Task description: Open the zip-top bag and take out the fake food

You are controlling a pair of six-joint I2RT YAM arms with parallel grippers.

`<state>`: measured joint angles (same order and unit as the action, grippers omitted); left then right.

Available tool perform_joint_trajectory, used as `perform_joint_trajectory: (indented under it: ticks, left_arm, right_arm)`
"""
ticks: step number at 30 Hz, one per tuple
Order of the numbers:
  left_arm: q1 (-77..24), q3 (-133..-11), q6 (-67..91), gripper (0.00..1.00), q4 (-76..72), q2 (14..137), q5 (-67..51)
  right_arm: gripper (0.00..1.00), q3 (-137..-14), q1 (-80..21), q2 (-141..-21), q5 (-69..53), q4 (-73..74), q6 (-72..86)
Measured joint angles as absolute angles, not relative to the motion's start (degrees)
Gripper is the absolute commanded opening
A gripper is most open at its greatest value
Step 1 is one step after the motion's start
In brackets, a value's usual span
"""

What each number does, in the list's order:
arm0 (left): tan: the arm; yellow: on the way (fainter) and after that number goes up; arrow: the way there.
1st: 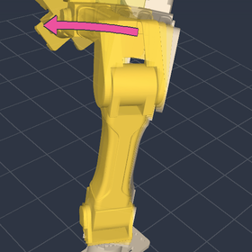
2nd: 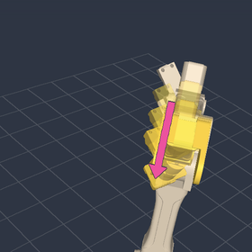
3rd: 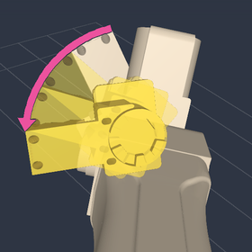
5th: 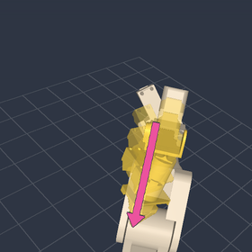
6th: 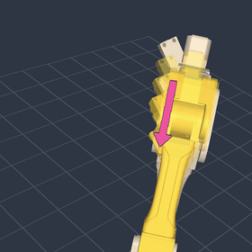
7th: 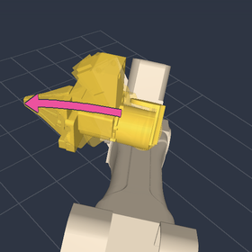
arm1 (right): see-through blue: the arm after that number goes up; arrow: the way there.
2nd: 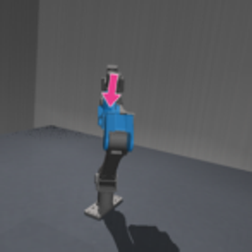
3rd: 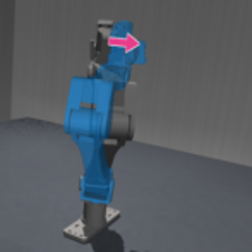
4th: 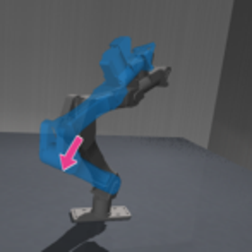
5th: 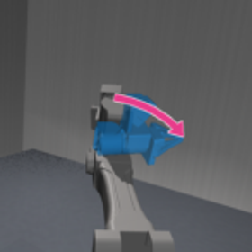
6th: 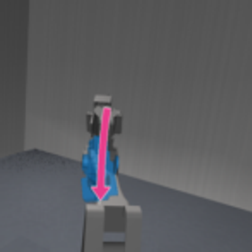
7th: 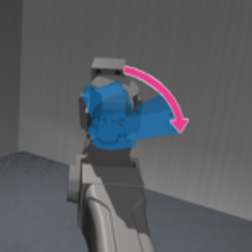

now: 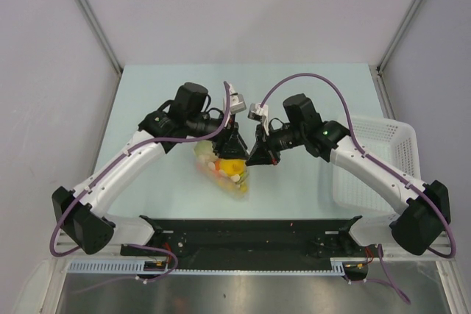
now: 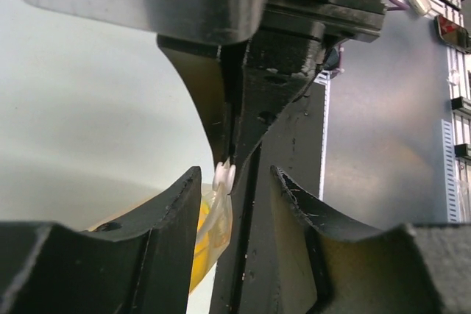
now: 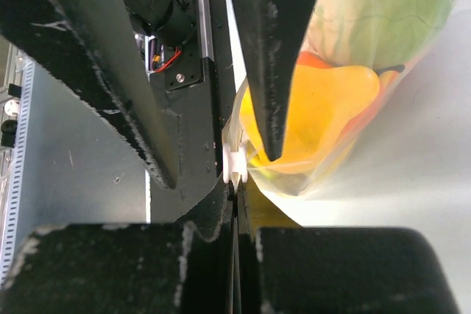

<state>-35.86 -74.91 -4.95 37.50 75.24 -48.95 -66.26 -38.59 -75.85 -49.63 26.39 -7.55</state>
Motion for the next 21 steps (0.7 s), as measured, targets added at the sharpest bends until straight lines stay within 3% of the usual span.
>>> perform_joint_trajectory:
  ticks: [9, 16, 21]
  left_arm:
    - [-35.81, -74.74, -4.84, 0.4, 37.36, 75.24, -50.87]
    - [-35.81, -74.72, -4.75, 0.48, 36.84, 75.57, -51.05]
    - [-35.79, -73.91, -4.64, 0.32, 35.99, 76.18, -51.03]
  right_arm:
    - [0.0, -66.26, -38.5, -75.85, -49.89, 26.33, -7.29]
    - [0.0, -66.26, -38.5, -75.85, -49.95, 26.22, -6.55]
    - [0.0, -66.26, -38.52, -75.85, -49.91, 26.2, -6.02]
